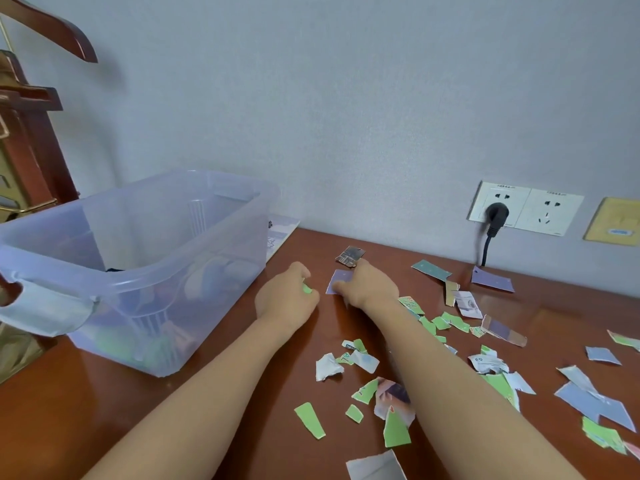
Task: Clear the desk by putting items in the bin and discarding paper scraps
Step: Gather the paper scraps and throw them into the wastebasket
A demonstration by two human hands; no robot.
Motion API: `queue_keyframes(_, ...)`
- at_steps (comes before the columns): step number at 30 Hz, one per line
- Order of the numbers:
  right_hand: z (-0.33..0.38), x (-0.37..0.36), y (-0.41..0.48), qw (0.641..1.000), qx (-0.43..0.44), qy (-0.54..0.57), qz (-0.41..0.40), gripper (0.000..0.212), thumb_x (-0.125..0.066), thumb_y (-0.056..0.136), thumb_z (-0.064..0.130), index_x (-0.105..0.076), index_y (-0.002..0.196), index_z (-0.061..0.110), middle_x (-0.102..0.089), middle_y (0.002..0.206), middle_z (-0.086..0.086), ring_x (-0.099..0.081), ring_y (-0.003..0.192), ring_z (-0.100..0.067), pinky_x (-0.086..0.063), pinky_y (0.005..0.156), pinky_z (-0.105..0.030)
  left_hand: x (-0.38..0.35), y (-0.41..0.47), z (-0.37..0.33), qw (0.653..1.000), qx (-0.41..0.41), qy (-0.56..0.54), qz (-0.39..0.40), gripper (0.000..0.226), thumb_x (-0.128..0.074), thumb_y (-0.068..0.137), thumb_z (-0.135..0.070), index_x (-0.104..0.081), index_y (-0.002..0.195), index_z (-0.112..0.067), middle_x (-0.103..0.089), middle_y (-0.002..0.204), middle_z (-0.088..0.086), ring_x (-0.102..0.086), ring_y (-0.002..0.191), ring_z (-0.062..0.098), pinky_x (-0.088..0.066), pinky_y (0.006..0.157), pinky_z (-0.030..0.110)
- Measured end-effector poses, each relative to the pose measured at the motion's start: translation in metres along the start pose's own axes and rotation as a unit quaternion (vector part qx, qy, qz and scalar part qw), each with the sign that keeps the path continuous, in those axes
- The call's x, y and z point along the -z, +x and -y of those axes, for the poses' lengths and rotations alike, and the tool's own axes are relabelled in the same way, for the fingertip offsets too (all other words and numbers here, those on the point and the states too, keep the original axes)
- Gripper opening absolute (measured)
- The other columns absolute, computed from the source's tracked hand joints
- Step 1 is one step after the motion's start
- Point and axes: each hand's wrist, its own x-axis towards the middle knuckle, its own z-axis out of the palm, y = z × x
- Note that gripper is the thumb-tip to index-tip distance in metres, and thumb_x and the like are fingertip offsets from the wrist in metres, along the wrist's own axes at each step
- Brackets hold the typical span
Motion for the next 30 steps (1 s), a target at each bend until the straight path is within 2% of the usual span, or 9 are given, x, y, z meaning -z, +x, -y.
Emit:
queue_keyframes(2, 0.003, 0.004, 0.002, 1.000, -0.007, -0.012, 0.018, 0.035, -0.062, 0.080, 0.042, -0.060, 0.103, 0.016, -0.066, 0.102, -0.005, -0.063, 0.100, -0.026, -0.045, 0.078, -0.033, 0.001, 0.003, 0.005, 0.999, -0.012, 0.032, 0.023, 0.036, -0.051, 0.090, -0.041, -0.051, 0.125, -0.031, -0.063, 0.122, -0.009, -0.059, 0.111, 0.019, -0.045, 0.079, 0.029)
queue_keyframes(5, 0.003, 0.008, 0.004, 0.999, -0.004, -0.003, 0.038, 0.021, -0.063, 0.079, 0.037, -0.058, 0.079, 0.017, -0.062, 0.082, -0.002, -0.062, 0.084, -0.023, -0.044, 0.070, -0.029, 0.004, 0.007, 0.005, 0.998, -0.012, 0.051, 0.044, 0.027, -0.051, 0.091, -0.047, -0.057, 0.111, -0.029, -0.064, 0.108, -0.006, -0.060, 0.103, 0.021, -0.042, 0.071, 0.028)
queue_keyframes(7, 0.002, 0.008, 0.004, 0.999, -0.010, 0.024, 0.038, 0.026, -0.066, 0.076, 0.036, -0.059, 0.087, 0.014, -0.060, 0.067, 0.001, -0.060, 0.073, -0.020, -0.043, 0.068, -0.029, 0.005, 0.010, 0.005, 0.997, -0.015, 0.048, 0.058, 0.021, -0.053, 0.090, -0.045, -0.057, 0.084, -0.026, -0.061, 0.083, -0.004, -0.061, 0.086, 0.023, -0.037, 0.060, 0.026)
queue_keyframes(10, -0.002, 0.005, 0.000, 0.999, -0.014, 0.047, -0.002, 0.040, -0.067, 0.076, 0.035, -0.051, 0.106, 0.014, -0.056, 0.062, 0.004, -0.057, 0.065, -0.016, -0.041, 0.063, -0.027, 0.006, 0.012, 0.005, 0.997, -0.007, 0.033, 0.075, 0.041, -0.056, 0.088, -0.042, -0.050, 0.057, -0.017, -0.051, 0.057, -0.002, -0.055, 0.064, 0.025, -0.029, 0.050, 0.023)
queue_keyframes(13, -0.004, 0.001, -0.007, 0.999, 0.002, 0.018, -0.037, 0.024, -0.061, 0.080, 0.034, -0.059, 0.097, 0.017, -0.055, 0.063, 0.005, -0.058, 0.071, -0.018, -0.040, 0.062, -0.026, 0.008, 0.013, 0.005, 0.997, -0.002, 0.027, 0.079, 0.022, -0.058, 0.088, -0.046, -0.064, 0.085, -0.025, -0.068, 0.087, -0.002, -0.064, 0.087, 0.023, -0.044, 0.064, 0.027)
queue_keyframes(15, -0.003, -0.001, -0.008, 0.999, 0.008, 0.011, -0.049, 0.021, -0.059, 0.081, 0.035, -0.066, 0.092, 0.019, -0.057, 0.064, 0.005, -0.060, 0.074, -0.019, -0.040, 0.061, -0.026, 0.008, 0.013, 0.005, 0.997, -0.008, 0.038, 0.070, 0.024, -0.058, 0.089, -0.047, -0.060, 0.103, -0.027, -0.063, 0.103, -0.004, -0.061, 0.102, 0.022, -0.047, 0.077, 0.031)
queue_keyframes(21, -0.003, -0.006, -0.005, 0.999, 0.002, 0.010, -0.052, 0.019, -0.058, 0.081, 0.037, -0.067, 0.089, 0.022, -0.060, 0.066, 0.004, -0.060, 0.072, -0.017, -0.037, 0.056, -0.024, 0.011, 0.013, 0.002, 0.996, -0.011, 0.032, 0.078, 0.022, -0.060, 0.089, -0.044, -0.060, 0.082, -0.023, -0.063, 0.090, -0.004, -0.064, 0.094, 0.024, -0.051, 0.077, 0.032)
queue_keyframes(25, -0.003, -0.009, -0.003, 0.998, -0.003, 0.012, -0.058, 0.021, -0.060, 0.078, 0.039, -0.066, 0.090, 0.023, -0.065, 0.079, 0.002, -0.063, 0.079, -0.021, -0.036, 0.057, -0.025, 0.007, 0.015, 0.004, 0.996, 0.021, 0.034, 0.080, 0.030, -0.057, 0.087, -0.052, -0.070, 0.090, -0.025, -0.070, 0.090, -0.004, -0.065, 0.086, 0.021, -0.045, 0.066, 0.026)
queue_keyframes(30, -0.003, -0.012, -0.004, 0.998, 0.003, 0.006, -0.065, 0.020, -0.058, 0.082, 0.039, -0.064, 0.093, 0.024, -0.064, 0.078, 0.003, -0.063, 0.079, -0.020, -0.036, 0.057, -0.025, 0.002, 0.007, 0.006, 0.999, 0.023, 0.032, 0.021, 0.024, -0.048, 0.094, -0.049, -0.059, 0.103, -0.030, -0.066, 0.102, -0.007, -0.062, 0.095, 0.019, -0.047, 0.074, 0.030)
